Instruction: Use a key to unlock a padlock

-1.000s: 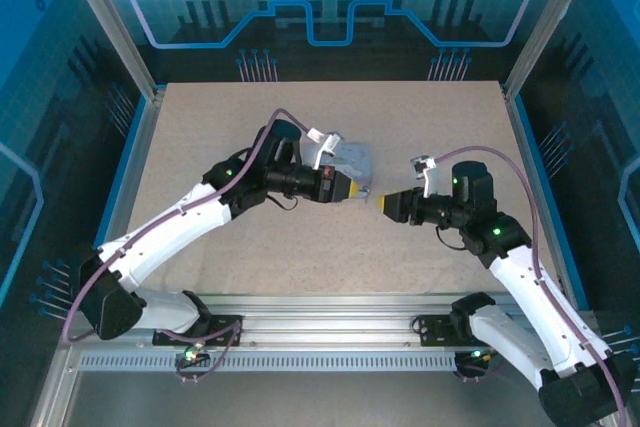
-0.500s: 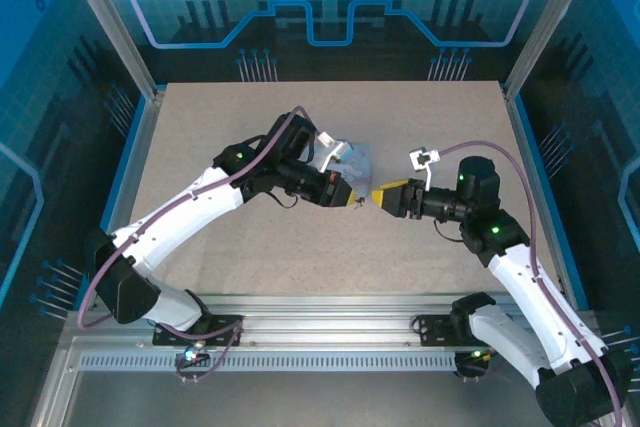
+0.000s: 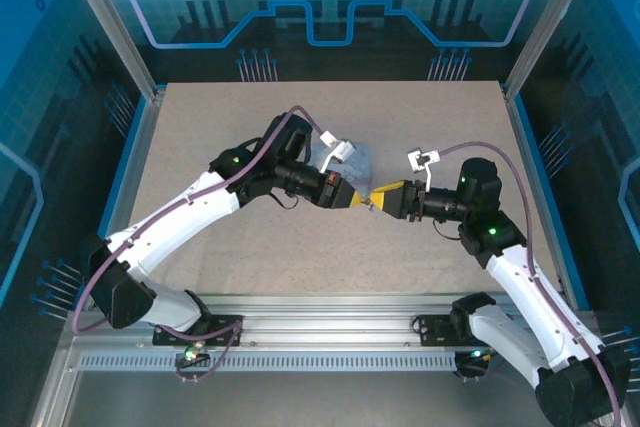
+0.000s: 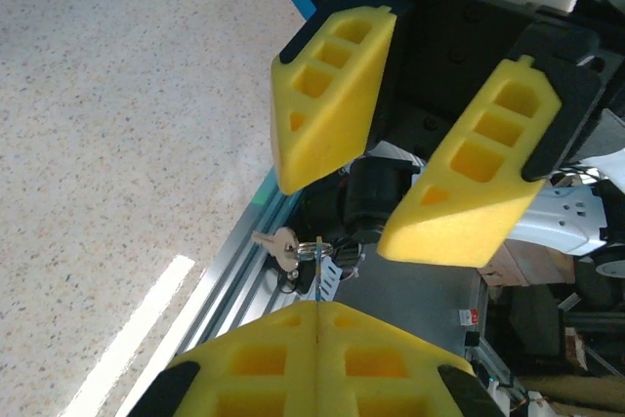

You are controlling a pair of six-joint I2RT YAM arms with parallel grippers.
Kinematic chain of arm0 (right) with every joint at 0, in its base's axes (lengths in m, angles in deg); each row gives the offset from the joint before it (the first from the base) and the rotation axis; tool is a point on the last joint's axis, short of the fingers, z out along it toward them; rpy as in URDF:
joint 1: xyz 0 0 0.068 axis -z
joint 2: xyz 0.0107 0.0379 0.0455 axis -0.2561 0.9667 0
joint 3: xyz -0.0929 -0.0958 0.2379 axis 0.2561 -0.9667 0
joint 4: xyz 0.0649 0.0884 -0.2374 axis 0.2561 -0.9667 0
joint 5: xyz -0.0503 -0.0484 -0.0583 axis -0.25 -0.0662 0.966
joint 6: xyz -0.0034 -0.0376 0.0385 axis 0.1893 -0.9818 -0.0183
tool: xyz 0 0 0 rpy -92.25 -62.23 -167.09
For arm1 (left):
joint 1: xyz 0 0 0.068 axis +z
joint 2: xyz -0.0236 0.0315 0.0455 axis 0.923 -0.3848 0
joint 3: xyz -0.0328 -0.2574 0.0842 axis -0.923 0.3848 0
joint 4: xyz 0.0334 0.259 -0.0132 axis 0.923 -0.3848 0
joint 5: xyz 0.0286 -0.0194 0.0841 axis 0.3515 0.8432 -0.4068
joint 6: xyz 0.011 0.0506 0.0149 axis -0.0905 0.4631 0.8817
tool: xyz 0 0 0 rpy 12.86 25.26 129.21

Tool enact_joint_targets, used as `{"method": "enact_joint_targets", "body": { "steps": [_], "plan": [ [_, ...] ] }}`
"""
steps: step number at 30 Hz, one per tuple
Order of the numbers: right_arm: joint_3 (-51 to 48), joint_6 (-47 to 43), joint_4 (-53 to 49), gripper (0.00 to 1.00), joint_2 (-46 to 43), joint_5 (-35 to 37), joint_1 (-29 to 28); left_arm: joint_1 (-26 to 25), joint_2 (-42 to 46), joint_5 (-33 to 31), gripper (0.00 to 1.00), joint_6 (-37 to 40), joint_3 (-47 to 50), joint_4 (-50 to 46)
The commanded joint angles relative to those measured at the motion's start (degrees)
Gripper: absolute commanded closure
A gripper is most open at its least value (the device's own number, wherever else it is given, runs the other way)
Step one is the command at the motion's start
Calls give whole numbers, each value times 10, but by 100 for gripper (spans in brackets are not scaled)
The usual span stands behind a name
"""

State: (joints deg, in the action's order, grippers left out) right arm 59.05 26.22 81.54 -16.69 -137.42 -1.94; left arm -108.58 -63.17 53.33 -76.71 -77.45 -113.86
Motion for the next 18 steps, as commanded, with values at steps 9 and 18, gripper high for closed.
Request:
{"method": "enact_joint_targets", "body": {
  "steps": [9,18],
  "plan": [
    [6,-18,-5,72,1,-27,-22,-8,24,21,100,-10,18,30],
    [5,-33,-23,95,-8,-21,-22,-7,28,21,100,-7,22,25]
  ]
}}
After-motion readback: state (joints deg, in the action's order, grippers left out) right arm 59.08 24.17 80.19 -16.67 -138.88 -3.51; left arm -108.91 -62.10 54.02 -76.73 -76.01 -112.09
